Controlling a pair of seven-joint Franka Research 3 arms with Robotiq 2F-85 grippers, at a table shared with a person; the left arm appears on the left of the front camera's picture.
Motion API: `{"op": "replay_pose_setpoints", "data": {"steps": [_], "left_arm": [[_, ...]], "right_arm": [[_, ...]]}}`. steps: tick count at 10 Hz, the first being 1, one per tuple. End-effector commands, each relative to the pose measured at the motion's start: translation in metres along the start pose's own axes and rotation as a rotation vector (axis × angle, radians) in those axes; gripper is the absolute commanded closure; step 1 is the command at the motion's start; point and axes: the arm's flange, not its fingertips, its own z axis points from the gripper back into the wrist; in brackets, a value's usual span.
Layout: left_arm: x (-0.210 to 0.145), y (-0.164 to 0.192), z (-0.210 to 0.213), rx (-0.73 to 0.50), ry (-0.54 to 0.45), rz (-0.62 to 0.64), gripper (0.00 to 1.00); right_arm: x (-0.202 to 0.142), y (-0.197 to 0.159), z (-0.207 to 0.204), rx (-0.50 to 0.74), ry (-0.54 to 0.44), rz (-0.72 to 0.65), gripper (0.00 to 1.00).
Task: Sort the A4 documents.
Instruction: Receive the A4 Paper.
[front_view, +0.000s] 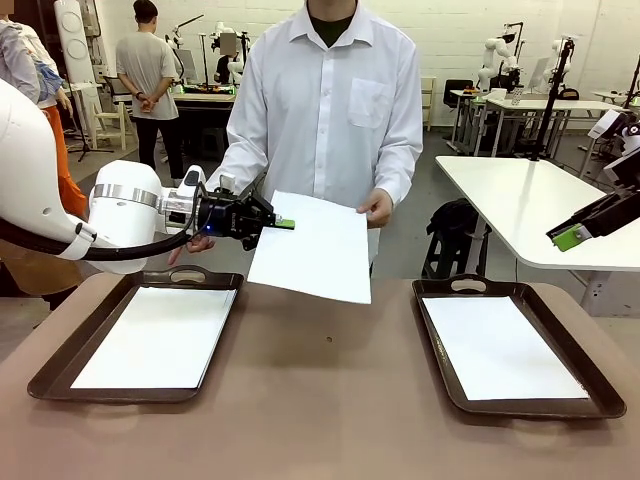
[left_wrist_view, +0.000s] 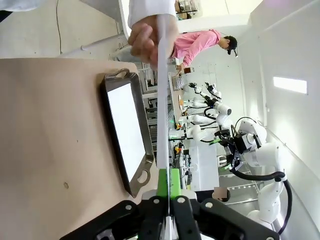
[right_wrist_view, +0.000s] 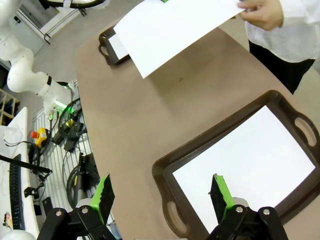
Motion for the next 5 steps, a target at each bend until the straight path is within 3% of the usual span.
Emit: {"op": "replay_pose_setpoints", "data": {"steps": [1, 5], "left_arm": [[0.0006, 0.0006, -0.0003, 0.000, 0.000, -0.016, 1.00], [0.0006, 0.0006, -0.0003, 0.000, 0.000, -0.016, 1.00]], "right_arm": [[-0.0004, 0.0008, -0.0005, 0.003, -0.002, 0.009, 0.00], [-0.0004, 0.0008, -0.0005, 0.003, -0.002, 0.009, 0.00]]}}
